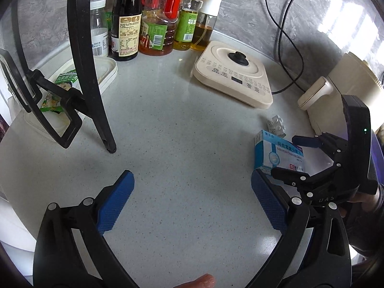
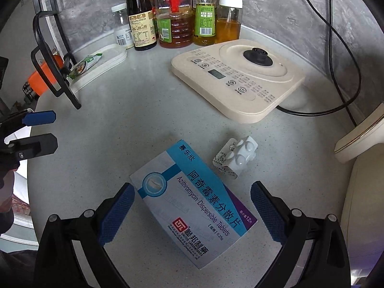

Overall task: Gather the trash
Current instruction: 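Move both tools back to the medicine box and blister pack, then grasp the blue-and-white medicine box with the right tool while the left tool grasps the blister pack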

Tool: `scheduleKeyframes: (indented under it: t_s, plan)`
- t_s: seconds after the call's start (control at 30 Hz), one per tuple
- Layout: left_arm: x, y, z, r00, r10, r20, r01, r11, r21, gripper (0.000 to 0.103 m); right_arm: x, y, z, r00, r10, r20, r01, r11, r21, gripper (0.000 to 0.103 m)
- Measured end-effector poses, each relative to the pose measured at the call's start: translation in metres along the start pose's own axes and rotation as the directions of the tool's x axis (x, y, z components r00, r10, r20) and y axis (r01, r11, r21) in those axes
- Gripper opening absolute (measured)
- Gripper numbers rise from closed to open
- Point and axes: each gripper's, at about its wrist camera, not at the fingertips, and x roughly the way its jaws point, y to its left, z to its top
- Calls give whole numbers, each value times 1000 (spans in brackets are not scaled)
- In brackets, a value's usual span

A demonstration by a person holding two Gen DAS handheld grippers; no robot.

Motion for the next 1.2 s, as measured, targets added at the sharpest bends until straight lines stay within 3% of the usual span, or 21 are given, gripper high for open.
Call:
scheduleKeyframes:
  t_s: [0.13, 0.23, 0.27, 0.3, 0.37, 0.53, 0.77, 0.93, 1.2]
  plan:
    - [-5, -1, 0, 1000, -2, 20, 2, 1000, -3, 97, -4, 10, -8, 998, 53, -16, -53, 998, -15, 95]
    - [-10, -1, -2, 999, -7, 33, 7, 1000, -2, 97, -4, 21, -18, 998, 26, -55, -29, 998, -57, 93]
    - [-13, -2, -3, 999, -10, 39, 10, 1000, -2, 97, -2, 26, -22, 997, 5, -73, -10, 997, -81, 86]
    - [-15, -2, -4, 999, -13, 45, 13, 1000, -2, 97, -1, 31, -26, 996, -16, -89, 6, 994, -106, 72]
    - [-21, -1, -6, 998, -20, 57, 20, 1000, 0, 97, -8, 35, -32, 997, -3, -81, -5, 996, -95, 64]
    - [-30, -3, -9, 996, -44, 74, 42, 999, 17, 97, -36, 46, -43, 1000, -25, -4, 25, 996, -90, 62]
    - [-25, -25, 2, 992, -107, 70, 98, 987, 125, 97, -70, 32, -51, 990, -111, 89, 106, 992, 61, 62]
    - [-9, -55, 21, 982, -183, 45, 169, 960, 221, 95, -83, 12, -60, 970, -217, 110, 188, 956, 224, 62]
    - [37, -94, 47, 957, -282, -73, 289, 890, 352, 69, -89, -5, -76, 922, -382, 59, 325, 850, 415, 62]
